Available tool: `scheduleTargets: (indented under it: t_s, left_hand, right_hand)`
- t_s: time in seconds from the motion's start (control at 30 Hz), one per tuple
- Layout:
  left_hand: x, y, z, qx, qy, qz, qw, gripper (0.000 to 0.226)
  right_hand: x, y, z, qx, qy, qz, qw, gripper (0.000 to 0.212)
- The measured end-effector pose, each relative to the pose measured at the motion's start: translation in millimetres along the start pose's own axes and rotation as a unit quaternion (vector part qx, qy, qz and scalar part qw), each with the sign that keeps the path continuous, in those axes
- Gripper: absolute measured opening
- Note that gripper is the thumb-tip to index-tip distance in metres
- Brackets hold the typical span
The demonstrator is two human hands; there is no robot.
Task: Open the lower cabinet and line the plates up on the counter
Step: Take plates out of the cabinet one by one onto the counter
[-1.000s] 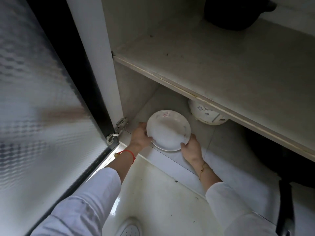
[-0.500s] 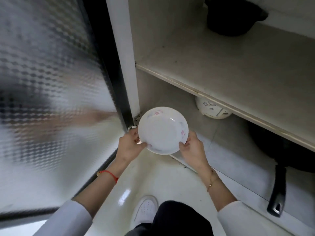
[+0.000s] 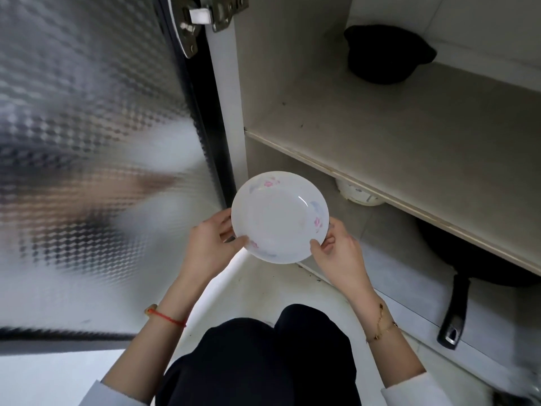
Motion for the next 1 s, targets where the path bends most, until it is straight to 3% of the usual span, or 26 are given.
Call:
scheduleTargets:
  t_s: [0.43, 0.83, 1.0]
  left_hand:
    - [-53.2, 31.2, -79.3, -0.018, -0.021, -0.007, 1.0, 0.057]
    - [-177.4, 150.1, -245.5, -0.109, -0.01, 0.012, 0.994, 0.064]
    - [-233.5, 200.8, -328.3, -0.104, -0.004, 0.001, 0.995, 0.061]
  right_hand:
    - [-41.3, 23.7, 71.0, 0.03, -0.024, 0.008, 0.999, 0.046]
    - [-165.2, 122.6, 245.1, 0.049, 0.006, 0.076, 0.996, 0.041]
    - [-224.9, 162.6, 322.6, 0.042, 0.01, 0.09, 0.995, 0.04]
Point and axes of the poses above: each hand's wrist, its own y-axis away from the middle knuckle, its own x-axis out of the palm, z = x × y, the point moved 6 cm from there along -y, towards the middle knuckle, and after that the axes turned 1 degree about -z, right-handed, at the moved point
